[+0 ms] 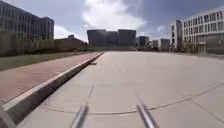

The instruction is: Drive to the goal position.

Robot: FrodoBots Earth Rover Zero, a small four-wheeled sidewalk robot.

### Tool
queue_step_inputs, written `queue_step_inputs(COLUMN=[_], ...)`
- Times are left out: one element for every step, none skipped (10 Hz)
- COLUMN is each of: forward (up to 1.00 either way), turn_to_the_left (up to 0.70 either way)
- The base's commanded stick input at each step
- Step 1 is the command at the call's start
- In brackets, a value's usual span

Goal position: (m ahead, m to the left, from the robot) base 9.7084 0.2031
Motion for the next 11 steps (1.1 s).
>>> queue_step_inputs(forward=[0.70,0.70,0.70,0.70,0.70,0.70,0.70,0.70,0.70,0.70,0.70], turn_to_the_left=[0.00,0.00,0.00,0.00,0.00,0.00,0.00,0.00,0.00,0.00,0.00])
